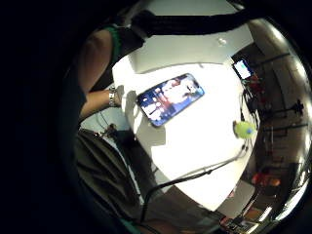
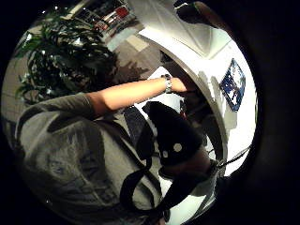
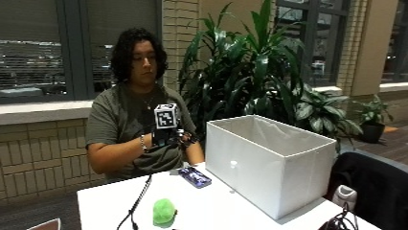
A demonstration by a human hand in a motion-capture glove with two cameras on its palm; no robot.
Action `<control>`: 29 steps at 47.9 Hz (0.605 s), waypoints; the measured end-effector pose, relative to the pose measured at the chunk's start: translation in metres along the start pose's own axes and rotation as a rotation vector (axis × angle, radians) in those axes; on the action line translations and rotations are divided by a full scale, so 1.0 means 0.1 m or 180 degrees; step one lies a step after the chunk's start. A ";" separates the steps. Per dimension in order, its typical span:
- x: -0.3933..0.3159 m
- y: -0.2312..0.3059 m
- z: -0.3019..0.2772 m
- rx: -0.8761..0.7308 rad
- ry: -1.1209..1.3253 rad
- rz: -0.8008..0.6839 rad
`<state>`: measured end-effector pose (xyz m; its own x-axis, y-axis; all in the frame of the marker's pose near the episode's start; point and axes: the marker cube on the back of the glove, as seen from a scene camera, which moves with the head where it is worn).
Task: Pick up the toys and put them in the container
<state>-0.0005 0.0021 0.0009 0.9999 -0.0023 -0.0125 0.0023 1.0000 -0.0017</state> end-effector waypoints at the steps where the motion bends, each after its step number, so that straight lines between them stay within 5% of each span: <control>1: 0.01 0.00 0.00 -0.0002 0.0005 0.0001; 17: 0.60 0.07 -0.06 0.0009 0.0002 0.0397; 29: 2.42 0.18 -0.05 0.0168 0.0137 0.1918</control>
<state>0.2411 0.0194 -0.0070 0.8239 0.5655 -0.0362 -0.5626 0.8240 0.0678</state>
